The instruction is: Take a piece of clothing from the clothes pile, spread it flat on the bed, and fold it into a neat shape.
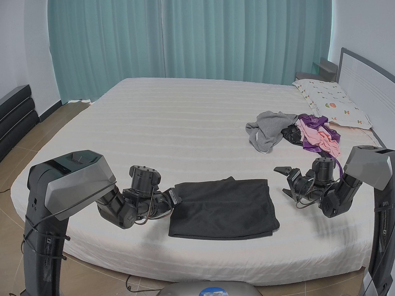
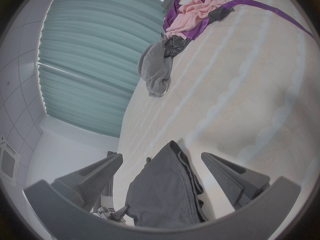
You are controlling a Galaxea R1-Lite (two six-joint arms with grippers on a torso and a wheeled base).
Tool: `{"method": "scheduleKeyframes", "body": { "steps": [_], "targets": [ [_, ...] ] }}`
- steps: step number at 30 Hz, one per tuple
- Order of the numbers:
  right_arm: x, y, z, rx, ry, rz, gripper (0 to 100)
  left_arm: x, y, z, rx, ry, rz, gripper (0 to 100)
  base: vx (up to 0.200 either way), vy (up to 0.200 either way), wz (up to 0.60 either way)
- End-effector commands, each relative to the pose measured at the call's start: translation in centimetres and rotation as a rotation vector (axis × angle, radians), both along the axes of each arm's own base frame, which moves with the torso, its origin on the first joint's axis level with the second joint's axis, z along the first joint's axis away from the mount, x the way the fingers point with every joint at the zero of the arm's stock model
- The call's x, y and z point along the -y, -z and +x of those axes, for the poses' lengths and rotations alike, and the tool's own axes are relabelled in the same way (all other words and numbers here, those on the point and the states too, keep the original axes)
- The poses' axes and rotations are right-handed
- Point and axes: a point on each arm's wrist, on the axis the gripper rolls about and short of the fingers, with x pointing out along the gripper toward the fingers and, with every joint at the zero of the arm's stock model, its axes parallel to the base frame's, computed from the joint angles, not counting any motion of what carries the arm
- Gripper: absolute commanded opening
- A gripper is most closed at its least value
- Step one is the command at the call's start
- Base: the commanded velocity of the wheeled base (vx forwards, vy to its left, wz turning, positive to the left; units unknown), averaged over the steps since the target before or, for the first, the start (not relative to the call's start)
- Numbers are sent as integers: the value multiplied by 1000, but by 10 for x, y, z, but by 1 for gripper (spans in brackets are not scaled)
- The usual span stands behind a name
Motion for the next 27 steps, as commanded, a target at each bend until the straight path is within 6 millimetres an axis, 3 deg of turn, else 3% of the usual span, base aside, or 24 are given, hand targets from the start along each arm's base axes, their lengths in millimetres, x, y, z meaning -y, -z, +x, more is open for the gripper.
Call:
{"method": "scheduleKeyframes", "body": {
  "steps": [1,27],
  "targets": [
    [0,0,0,0,-1,1,100,-1,0,0,-1,-2,1,0,0,200,0],
    [-1,1,0,-3,-3,-1,100,-14,-1,6,4,-37,-2,0,0,200,0]
  ]
}}
